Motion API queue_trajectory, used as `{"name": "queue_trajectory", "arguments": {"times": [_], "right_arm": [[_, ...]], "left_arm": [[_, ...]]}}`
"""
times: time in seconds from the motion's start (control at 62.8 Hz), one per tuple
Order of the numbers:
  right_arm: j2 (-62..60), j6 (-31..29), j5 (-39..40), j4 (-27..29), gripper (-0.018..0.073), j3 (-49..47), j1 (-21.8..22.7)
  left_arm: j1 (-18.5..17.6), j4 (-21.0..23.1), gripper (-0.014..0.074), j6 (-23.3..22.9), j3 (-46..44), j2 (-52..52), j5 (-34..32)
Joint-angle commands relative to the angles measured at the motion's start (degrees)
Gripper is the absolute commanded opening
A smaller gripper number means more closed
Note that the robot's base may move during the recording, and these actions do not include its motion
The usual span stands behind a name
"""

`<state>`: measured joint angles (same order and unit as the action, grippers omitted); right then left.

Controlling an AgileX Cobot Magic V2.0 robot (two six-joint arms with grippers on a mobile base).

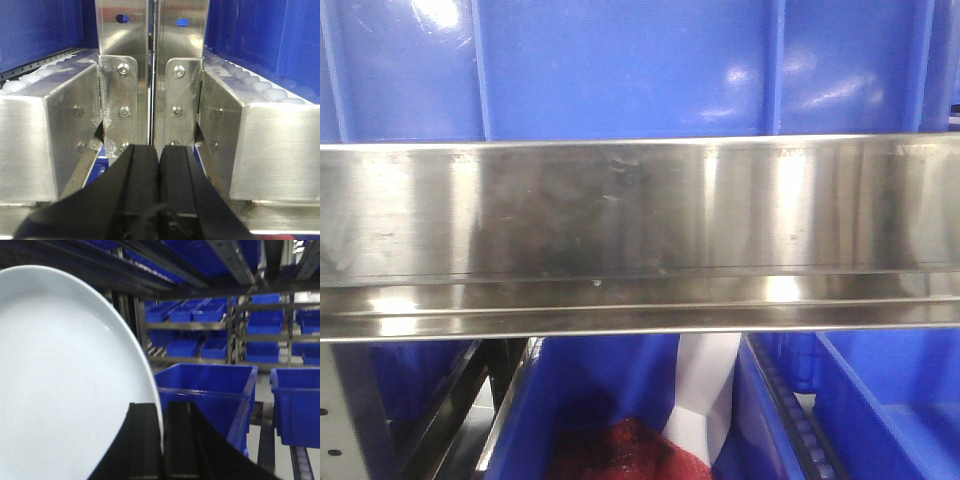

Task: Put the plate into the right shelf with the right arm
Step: 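Extend the right gripper with the plate over a blue bin, then lower the plate into the blue bin and open the right gripper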

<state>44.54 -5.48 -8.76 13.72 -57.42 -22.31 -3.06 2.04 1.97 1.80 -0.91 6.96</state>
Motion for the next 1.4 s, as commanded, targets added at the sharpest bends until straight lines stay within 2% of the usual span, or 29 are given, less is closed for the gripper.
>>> {"name": "queue_trajectory", "arguments": {"times": [0.0,0.239,0.43,0.494,0.574,0.828,1.163,1.322,1.386], "right_arm": [[7.79,-0.14,1.01,0.43,0.0057,-8.38,0.3],[26.15,-0.14,-1.53,0.43,0.0057,-21.0,0.3],[36.22,-0.19,-4.94,0.43,0.0061,-27.28,0.11],[39.21,-0.19,-6.69,0.43,0.0087,-28.96,0.11],[41.66,-0.19,-8.59,0.43,0.0169,-30.1,-0.02],[43.47,-0.19,-9.94,0.43,0.0642,-30.5,-0.02],[38.95,-0.19,-11.71,0.43,0.0631,-30.5,-0.02],[31.91,-0.19,-17.97,0.43,0.0624,-30.5,0.89],[28.62,-0.13,-21.25,0.43,0.0578,-30.5,1.46]], "left_arm": [[0.07,0.35,-0.0047,-0.16,0.57,-0.39,-4.96],[0.07,0.35,-0.0047,-0.16,0.57,-0.39,-4.96],[0.07,0.35,-0.0047,-0.16,0.57,-0.39,-4.96],[0.07,0.35,-0.0047,-0.16,0.57,-0.39,-4.96],[0.07,0.35,-0.0047,-0.16,0.57,-0.39,-4.96],[0.07,0.35,-0.0047,-0.16,0.57,-0.39,-4.96],[0.07,0.35,-0.0047,-0.16,0.57,-0.39,-4.96],[0.07,0.35,-0.0047,-0.16,0.57,-0.39,-4.96],[0.07,0.35,-0.0047,-0.16,0.57,-0.39,-4.96]]}}
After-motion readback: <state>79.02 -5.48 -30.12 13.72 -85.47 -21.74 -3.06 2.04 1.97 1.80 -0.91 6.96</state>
